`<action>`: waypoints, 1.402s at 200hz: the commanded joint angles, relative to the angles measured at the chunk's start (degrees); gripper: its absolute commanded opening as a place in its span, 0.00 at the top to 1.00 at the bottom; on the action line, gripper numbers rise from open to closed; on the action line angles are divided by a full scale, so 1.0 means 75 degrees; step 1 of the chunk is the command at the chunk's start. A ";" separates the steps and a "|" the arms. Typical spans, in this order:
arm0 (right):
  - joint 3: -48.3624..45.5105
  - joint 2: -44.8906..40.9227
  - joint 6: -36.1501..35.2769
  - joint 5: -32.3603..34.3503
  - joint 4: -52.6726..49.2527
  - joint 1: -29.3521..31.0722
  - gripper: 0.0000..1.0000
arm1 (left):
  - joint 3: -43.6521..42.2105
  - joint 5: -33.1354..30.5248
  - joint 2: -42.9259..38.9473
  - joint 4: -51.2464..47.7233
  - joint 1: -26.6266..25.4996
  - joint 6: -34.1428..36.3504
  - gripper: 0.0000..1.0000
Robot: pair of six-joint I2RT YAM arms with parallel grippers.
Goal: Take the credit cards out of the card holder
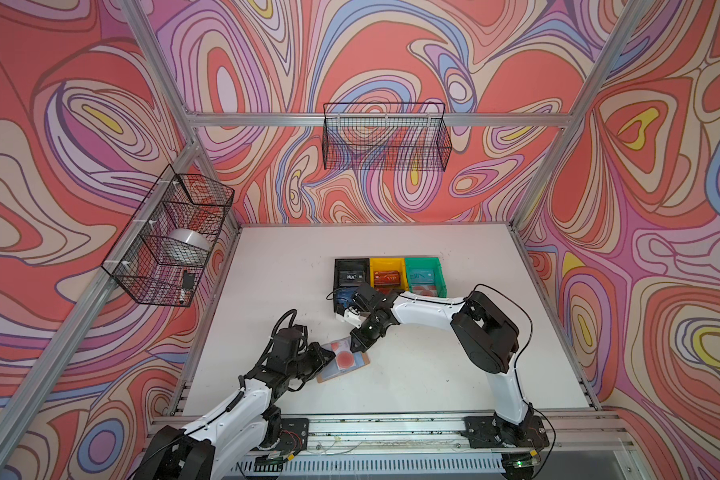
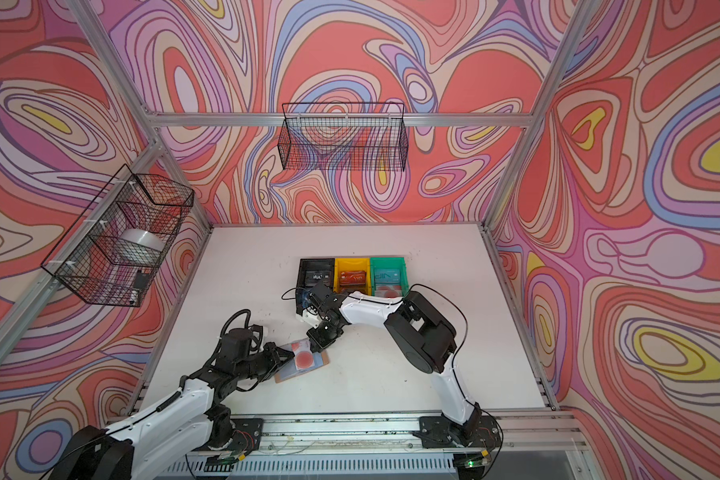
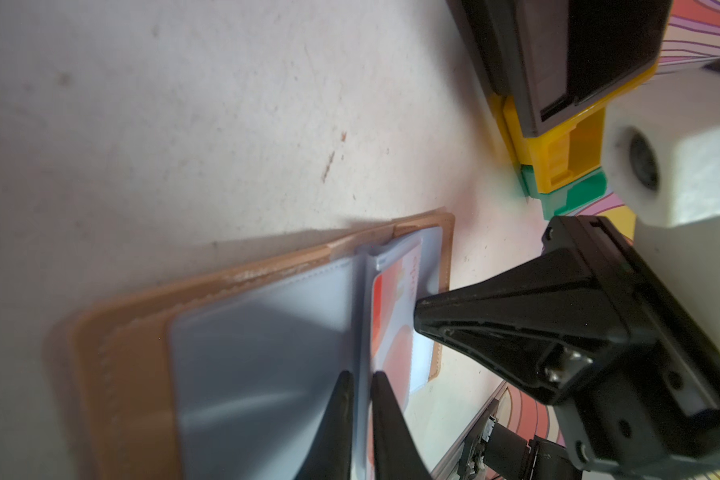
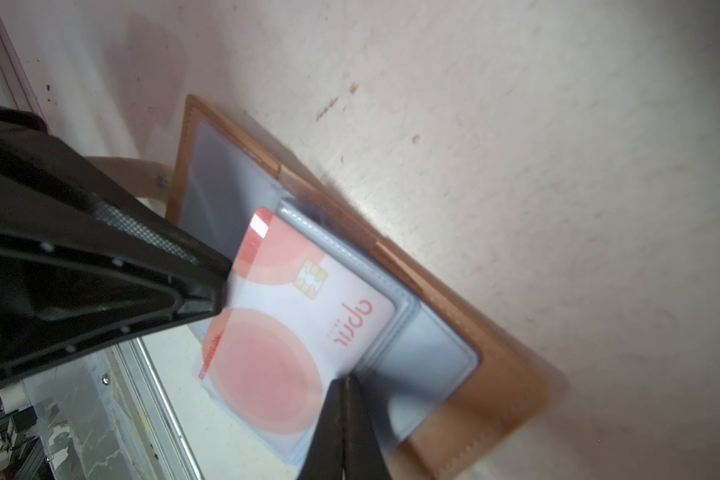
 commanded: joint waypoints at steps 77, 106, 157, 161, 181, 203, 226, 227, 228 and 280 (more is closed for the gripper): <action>0.0100 0.0332 -0.0165 0.0188 -0.0221 0.0014 0.95 | 0.0049 -0.0026 0.0451 0.0449 -0.0032 0.0062 0.88; 0.0098 0.0360 -0.0177 0.0180 -0.0222 0.0015 0.95 | 0.0102 0.0019 0.0561 0.0495 -0.0034 0.0085 0.91; 0.0036 0.0286 -0.0141 0.0051 -0.0138 -0.0064 0.95 | 0.0114 0.0066 0.0642 0.0408 -0.0034 0.0161 1.00; 0.0030 0.0281 -0.0136 0.0049 -0.0140 -0.0068 0.95 | 0.0112 0.0063 0.0625 0.0369 -0.0025 0.0180 1.00; -0.0005 0.0268 -0.0074 0.0064 -0.0133 -0.0179 0.95 | 0.0115 -0.0010 0.0518 0.0076 -0.0011 0.0271 1.00; -0.0029 0.0279 -0.0033 0.0112 -0.0195 -0.0285 0.95 | 0.0118 -0.0094 0.0285 -0.0333 0.0034 0.0350 1.00; -0.0029 0.0251 -0.0025 0.0179 -0.0228 -0.0323 0.95 | 0.0130 -0.0246 -0.0067 -0.0868 0.0105 0.0433 1.00; -0.0029 0.0247 -0.0025 0.0179 -0.0231 -0.0325 0.95 | 0.0133 -0.0250 -0.0087 -0.0888 0.0111 0.0435 1.00; -0.0029 0.0246 -0.0024 0.0180 -0.0232 -0.0326 0.95 | 0.0129 -0.0252 -0.0109 -0.0910 0.0120 0.0441 1.00; 0.0190 -0.0117 -0.0031 -0.0297 -0.0269 -0.0316 0.94 | 0.0127 -0.0319 -0.0663 -0.1517 0.0246 0.0507 1.00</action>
